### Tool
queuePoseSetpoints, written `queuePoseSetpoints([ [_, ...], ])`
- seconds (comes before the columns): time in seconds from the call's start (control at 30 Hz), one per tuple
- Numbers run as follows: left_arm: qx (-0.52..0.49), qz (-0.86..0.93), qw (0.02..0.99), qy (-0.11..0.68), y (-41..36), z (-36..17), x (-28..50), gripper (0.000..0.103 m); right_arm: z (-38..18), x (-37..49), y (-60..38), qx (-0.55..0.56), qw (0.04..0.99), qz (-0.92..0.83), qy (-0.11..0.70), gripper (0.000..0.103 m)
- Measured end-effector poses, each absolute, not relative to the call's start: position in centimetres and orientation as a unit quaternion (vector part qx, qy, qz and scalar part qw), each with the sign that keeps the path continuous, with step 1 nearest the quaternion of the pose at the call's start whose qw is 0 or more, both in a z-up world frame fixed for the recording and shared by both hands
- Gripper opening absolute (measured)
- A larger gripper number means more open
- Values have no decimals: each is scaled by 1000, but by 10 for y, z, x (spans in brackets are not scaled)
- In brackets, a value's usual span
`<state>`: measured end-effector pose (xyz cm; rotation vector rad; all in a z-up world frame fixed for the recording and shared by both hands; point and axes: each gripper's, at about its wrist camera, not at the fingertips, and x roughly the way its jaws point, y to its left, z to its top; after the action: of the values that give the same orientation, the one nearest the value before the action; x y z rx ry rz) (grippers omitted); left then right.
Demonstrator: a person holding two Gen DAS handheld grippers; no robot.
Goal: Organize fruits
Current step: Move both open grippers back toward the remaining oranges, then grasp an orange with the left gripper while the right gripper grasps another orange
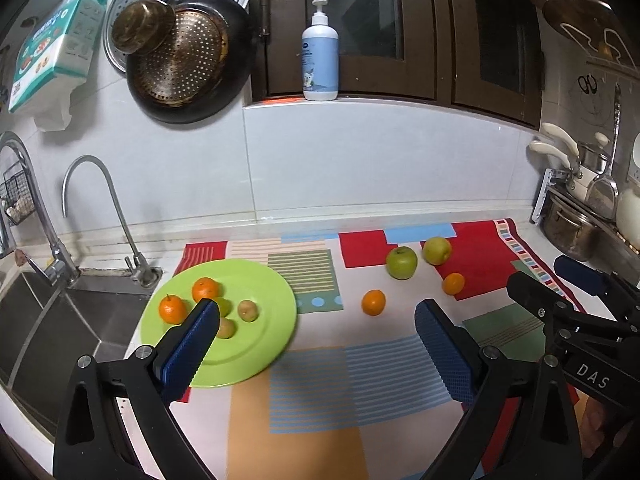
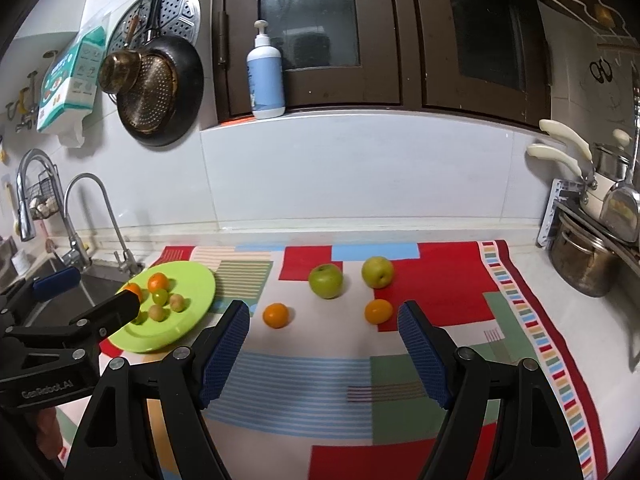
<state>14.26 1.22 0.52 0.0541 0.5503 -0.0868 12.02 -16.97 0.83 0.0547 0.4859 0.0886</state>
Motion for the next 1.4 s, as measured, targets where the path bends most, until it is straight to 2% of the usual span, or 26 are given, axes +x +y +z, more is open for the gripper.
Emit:
queuePoseSetpoints([
  [0.93, 57, -40, 936, 344, -43, -53, 223, 99, -49, 204, -212, 17, 951, 62, 301, 77],
  [1.23, 66, -52, 921, 381, -52, -82, 254, 90, -75, 237, -219, 16, 942, 61, 329, 77],
  [1.4, 61, -63, 912, 401, -58, -95, 271, 77, -88, 254, -222, 20, 934, 67, 350, 77],
])
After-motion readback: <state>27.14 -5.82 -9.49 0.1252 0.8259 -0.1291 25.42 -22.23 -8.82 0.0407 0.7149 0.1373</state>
